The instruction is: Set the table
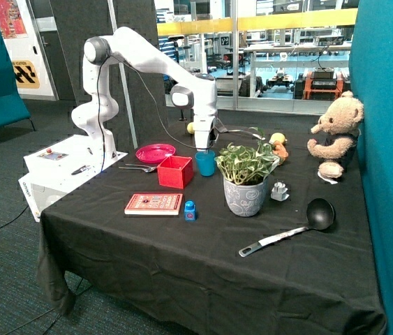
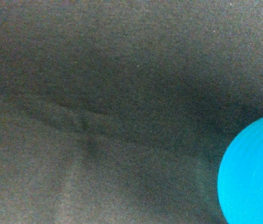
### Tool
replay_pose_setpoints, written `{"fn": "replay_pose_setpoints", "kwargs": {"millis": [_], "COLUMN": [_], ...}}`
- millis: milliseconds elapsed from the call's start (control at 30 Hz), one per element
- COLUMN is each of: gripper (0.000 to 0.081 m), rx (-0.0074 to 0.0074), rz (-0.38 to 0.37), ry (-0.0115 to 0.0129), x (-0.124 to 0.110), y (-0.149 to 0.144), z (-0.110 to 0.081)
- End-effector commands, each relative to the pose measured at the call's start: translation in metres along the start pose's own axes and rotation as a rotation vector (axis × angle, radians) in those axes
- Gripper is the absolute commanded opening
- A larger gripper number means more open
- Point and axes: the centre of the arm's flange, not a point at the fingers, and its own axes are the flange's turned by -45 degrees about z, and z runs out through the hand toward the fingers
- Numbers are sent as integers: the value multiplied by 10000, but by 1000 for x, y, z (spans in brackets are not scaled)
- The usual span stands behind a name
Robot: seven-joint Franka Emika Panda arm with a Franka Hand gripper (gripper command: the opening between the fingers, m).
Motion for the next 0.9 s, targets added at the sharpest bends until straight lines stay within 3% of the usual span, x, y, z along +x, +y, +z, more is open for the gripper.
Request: {"fn": "replay_pose_setpoints", "kwargs": {"millis": [0,500,867], "gripper": [0,0,0], "rx": [16,18,20], "rz": [-80,-555,-910], "ry": [-97,-96,-96], "x": [3,-9,-29], "y": [-2,-19,-42], "z": [-14,-45,-47]}}
